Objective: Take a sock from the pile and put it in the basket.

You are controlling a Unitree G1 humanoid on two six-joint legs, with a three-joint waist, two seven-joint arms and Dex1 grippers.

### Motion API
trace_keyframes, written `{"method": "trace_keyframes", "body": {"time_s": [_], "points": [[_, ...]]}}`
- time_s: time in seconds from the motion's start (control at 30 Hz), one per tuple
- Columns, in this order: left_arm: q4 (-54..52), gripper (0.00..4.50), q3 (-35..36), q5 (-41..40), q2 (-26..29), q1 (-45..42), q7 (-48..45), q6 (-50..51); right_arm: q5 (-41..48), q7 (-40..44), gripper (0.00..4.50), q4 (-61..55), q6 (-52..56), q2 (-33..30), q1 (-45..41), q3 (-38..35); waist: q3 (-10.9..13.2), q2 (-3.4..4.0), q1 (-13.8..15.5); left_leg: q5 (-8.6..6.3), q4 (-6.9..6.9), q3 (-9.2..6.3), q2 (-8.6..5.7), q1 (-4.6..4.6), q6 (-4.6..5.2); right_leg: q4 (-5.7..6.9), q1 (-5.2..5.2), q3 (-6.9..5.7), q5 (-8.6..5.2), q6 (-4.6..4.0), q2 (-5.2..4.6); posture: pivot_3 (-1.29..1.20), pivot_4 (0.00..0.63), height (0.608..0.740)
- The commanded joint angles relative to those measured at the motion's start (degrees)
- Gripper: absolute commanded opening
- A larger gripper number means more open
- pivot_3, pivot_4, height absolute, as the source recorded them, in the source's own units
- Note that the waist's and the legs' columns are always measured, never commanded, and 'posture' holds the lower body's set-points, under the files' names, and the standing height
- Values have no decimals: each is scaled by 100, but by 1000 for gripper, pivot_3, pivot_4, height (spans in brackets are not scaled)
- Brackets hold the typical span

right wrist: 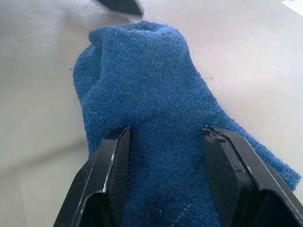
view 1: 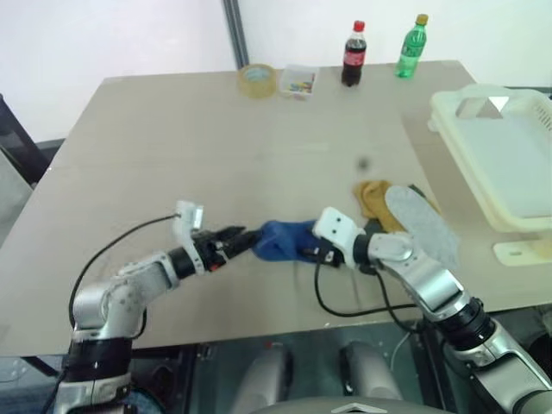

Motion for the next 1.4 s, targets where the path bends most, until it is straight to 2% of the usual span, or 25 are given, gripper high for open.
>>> {"method": "trace_keyframes", "body": {"time_s": [0.03,0.27,0.43,0.5,0.63,0.73,0.93,1.07,1.17,1.27,1.4], "points": [[778,4479,503,-1004,-38,-718,446,1549,-135,-21,2478,-53,159,17,25,-15,-2,-3,3,0,0,-2,0,0,0,1,0,-1,0,0,0,0,150,740],[1510,4479,488,-1297,140,-1250,312,3092,-197,-29,2478,-195,281,4,58,-12,-6,-10,-22,13,1,5,-2,1,-23,3,-2,8,0,0,1,0,150,740],[1745,4479,339,-1706,311,-1244,85,3222,-229,-24,2478,-148,281,-2,38,-41,-7,-11,-3,14,1,1,-1,1,-24,3,-4,6,0,0,-4,0,150,740],[1866,4479,461,-1790,138,-1291,152,3222,-247,-33,2478,-121,273,19,21,-32,-8,-12,3,14,1,1,-1,1,-24,2,-3,7,0,-1,-8,0,150,740],[2428,4479,1222,-2009,-502,-1680,683,3127,-288,-28,2478,-92,258,51,-2,-18,-16,-25,25,14,1,0,-1,1,-25,2,-3,5,0,-1,-8,0,150,740],[2810,4479,1709,-2391,-771,-1932,1053,3175,-319,-16,2478,-75,245,57,-8,-26,-18,-29,1,15,2,0,0,0,-27,3,-3,6,0,-1,-12,0,150,740],[2658,4479,1882,-2522,-1069,-1781,1617,3193,-359,8,2478,-32,206,46,-3,-29,-21,-33,0,15,2,4,-1,-1,-27,0,-3,10,0,0,-14,0,150,740],[2476,4479,1892,-2487,-1014,-1636,1711,3139,-379,27,2478,-24,181,42,9,-22,-21,-33,1,15,2,3,0,-1,-28,3,-3,10,0,0,-13,0,150,740],[2647,4479,2189,-2441,-676,-1651,1759,2912,-404,7,2478,3,152,73,28,-12,-21,-33,-5,15,2,3,0,0,-28,2,-3,11,0,0,-14,0,150,740],[2578,4479,2159,-2289,-456,-1565,1804,2862,-427,-11,2478,21,127,109,46,3,-21,-33,-6,15,0,4,3,0,-28,3,-5,12,0,-1,-14,0,150,740],[1785,4479,1144,-2791,282,-801,1468,3222,-455,-15,2478,53,91,154,53,12,-25,-42,-13,15,-1,5,-2,0,-28,0,-6,14,0,-1,-15,0,150,740]]}}
